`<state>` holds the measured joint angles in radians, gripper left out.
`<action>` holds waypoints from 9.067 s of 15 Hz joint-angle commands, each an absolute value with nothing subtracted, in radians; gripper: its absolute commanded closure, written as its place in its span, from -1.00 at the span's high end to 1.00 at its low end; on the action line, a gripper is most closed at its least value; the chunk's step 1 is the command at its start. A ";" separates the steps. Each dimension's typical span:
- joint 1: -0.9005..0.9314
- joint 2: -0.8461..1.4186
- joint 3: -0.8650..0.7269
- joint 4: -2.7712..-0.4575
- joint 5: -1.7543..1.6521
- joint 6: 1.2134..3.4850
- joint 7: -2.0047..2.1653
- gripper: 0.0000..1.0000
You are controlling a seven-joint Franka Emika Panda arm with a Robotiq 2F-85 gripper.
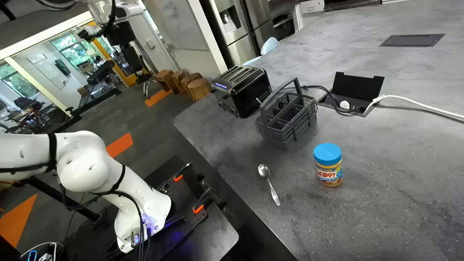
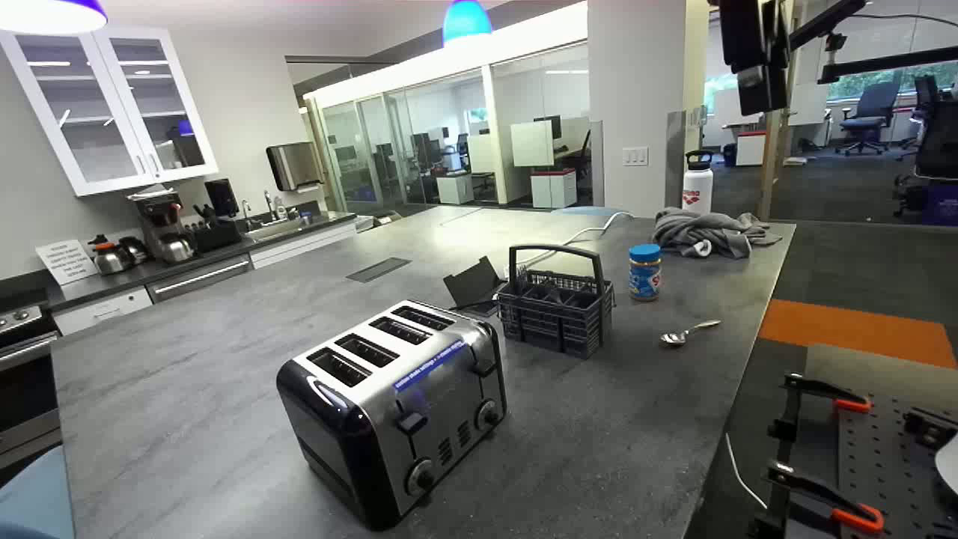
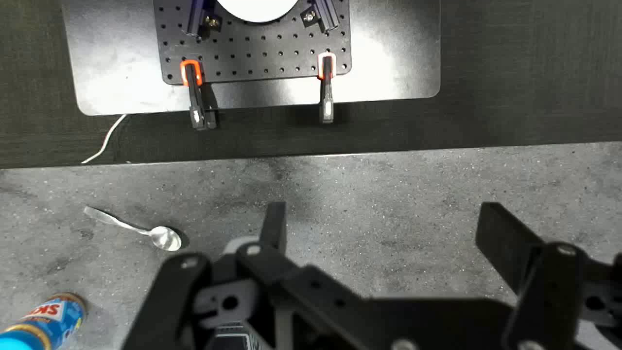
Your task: Put the spoon in the black basket
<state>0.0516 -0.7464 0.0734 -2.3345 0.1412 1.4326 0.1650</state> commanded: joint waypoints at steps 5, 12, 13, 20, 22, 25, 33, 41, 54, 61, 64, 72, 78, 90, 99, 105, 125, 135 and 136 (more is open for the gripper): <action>0.042 -0.745 0.076 -2.331 0.139 1.435 0.135 1.00; 0.069 -0.745 -0.080 -2.383 -0.104 1.495 -0.316 1.00; 0.073 -0.747 -0.118 -2.401 -0.131 1.530 -0.390 1.00; 0.039 -0.627 -0.402 -2.491 -0.197 1.785 -0.839 1.00; 0.009 -0.649 -0.369 -2.493 -0.180 1.760 -0.826 1.00; -0.009 -0.595 -0.396 -2.495 -0.174 1.779 -0.875 1.00; -0.035 -0.589 -0.413 -2.586 -0.295 1.930 -1.108 1.00; -0.089 -0.401 -0.607 -2.724 -0.313 2.466 -1.657 1.00; -0.065 -0.114 -0.641 -2.655 0.110 2.574 -2.011 1.00; -0.168 0.000 -0.498 -2.609 0.146 2.589 -2.048 1.00; -0.217 0.071 -0.436 -2.590 0.146 2.647 -2.029 1.00; -0.286 0.215 -0.330 -2.575 0.227 2.805 -2.087 1.00; -0.319 0.275 -0.246 -2.551 0.414 2.870 -2.176 1.00; -0.348 0.383 -0.187 -2.501 0.471 2.915 -2.187 0.32; -0.370 0.367 -0.162 -2.517 0.467 2.928 -2.188 -0.99; -0.387 0.201 -0.160 -2.569 0.489 2.888 -2.202 -0.97; -0.383 0.149 -0.303 -2.069 0.753 1.978 -2.526 -0.97; -0.454 0.240 -0.304 -1.922 0.839 1.594 -2.535 -0.97; -0.467 0.268 -0.309 -1.883 0.868 1.522 -2.538 -0.97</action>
<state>-0.4227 0.1892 -0.2988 -2.0087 0.7970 1.7144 -2.5094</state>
